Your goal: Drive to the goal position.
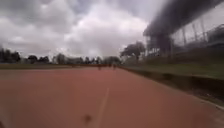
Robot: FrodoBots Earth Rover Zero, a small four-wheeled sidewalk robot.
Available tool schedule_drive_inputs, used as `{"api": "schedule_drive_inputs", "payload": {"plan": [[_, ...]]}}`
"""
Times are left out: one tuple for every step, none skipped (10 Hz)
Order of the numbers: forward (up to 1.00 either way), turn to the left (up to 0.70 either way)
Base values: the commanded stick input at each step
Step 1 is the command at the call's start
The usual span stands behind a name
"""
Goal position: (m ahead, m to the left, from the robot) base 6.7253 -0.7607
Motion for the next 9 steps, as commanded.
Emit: {"api": "schedule_drive_inputs", "payload": {"plan": [[0.85,0.01],[0.85,0.01],[0.85,0.01],[0.85,0.01],[0.85,0.01],[0.85,0.01],[0.85,0.01],[0.85,0.01],[0.85,0.01]]}}
